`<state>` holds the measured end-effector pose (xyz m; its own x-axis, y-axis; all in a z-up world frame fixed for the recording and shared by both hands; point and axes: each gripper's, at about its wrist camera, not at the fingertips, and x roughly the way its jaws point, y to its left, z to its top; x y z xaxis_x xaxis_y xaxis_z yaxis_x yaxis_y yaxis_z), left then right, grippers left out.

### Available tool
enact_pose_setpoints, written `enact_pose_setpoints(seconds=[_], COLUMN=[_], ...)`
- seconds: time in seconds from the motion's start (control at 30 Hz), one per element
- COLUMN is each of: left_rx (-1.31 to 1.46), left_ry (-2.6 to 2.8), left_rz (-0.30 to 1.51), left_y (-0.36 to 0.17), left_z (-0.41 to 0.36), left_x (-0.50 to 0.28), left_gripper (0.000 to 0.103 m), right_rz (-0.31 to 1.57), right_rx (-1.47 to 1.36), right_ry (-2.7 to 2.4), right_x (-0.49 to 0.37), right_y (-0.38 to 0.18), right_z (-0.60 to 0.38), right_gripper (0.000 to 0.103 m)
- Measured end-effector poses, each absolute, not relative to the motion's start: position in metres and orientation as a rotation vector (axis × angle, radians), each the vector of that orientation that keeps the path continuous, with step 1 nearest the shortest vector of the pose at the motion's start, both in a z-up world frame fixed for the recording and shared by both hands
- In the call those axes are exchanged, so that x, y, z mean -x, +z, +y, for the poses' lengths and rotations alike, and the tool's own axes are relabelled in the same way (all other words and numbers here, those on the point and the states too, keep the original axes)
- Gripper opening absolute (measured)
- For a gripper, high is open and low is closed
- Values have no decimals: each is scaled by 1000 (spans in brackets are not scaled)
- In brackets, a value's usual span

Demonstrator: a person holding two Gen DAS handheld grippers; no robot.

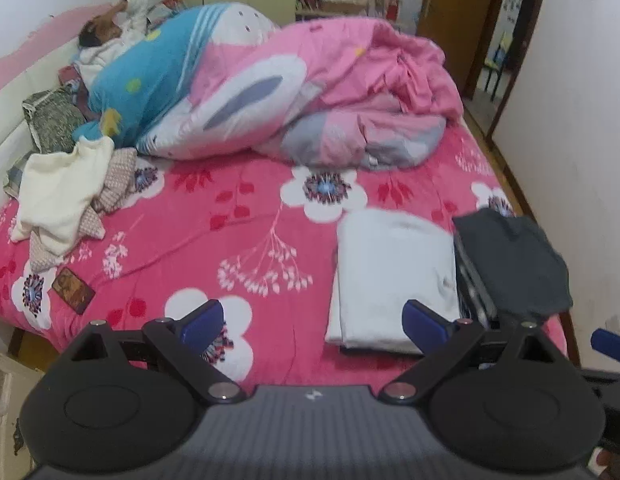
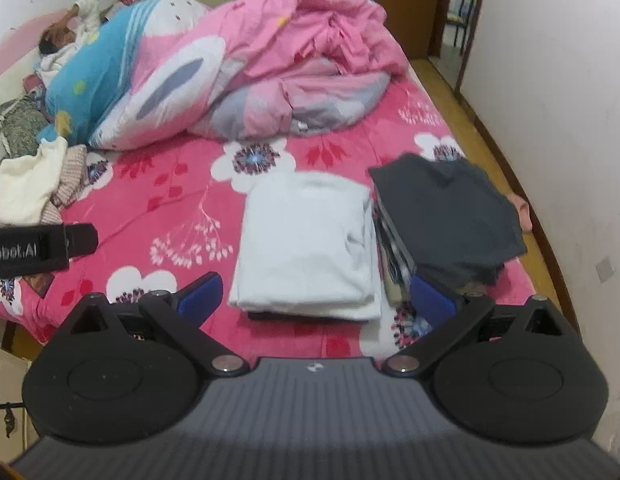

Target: Fold clothes

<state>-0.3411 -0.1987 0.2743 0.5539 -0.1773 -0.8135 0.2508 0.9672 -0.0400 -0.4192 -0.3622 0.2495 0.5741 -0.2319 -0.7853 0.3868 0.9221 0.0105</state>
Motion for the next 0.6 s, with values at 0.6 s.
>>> enact_pose_setpoints(seconds=[0.6], left_rx=[-110], left_ry=[-247], left_rz=[979], left_y=[263], left_z=[-210], left_x=[343], left_gripper=[96], right_rz=[962], right_rx=[-163], right_ry=[-400], right_x=[417], right_y=[238], right_z=[-361], right_gripper=[101])
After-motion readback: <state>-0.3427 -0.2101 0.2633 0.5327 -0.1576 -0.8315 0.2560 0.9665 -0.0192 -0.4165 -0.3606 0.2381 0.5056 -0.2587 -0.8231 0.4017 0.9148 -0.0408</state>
